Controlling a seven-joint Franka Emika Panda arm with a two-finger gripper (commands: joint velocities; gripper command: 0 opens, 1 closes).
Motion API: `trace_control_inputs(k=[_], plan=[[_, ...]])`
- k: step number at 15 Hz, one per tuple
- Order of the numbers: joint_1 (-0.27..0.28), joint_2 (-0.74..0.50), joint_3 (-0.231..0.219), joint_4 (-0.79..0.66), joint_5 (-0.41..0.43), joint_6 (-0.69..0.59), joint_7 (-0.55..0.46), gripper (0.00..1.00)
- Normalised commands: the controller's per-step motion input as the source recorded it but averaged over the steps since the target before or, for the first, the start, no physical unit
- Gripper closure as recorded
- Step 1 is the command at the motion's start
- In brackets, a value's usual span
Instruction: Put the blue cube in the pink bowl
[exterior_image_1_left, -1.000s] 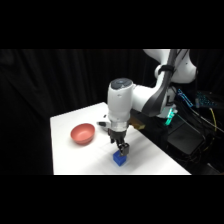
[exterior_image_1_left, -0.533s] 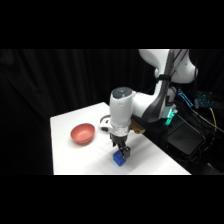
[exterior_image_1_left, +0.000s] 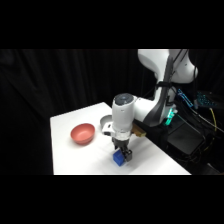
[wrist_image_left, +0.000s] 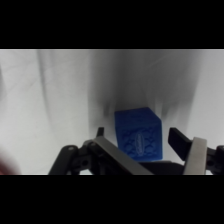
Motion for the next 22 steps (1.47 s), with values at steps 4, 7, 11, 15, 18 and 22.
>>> trace_control_inputs(k=[4, 7, 11, 15, 18, 22], plan=[[0.039, 0.07, -0.04, -0.02, 0.11, 0.26, -0.22, 0.0], [0.07, 0.03, -0.066, -0.02, 0.085, 0.22, -0.2, 0.39], [0.139, -0.04, -0.093, -0.07, 0.06, 0.18, -0.12, 0.71], [0.112, -0.18, -0.07, -0.13, 0.071, 0.02, -0.12, 0.75], [0.083, -0.37, -0.056, -0.16, 0.058, -0.19, -0.15, 0.77], [-0.003, -0.45, 0.003, -0.13, 0.058, -0.35, -0.22, 0.77]])
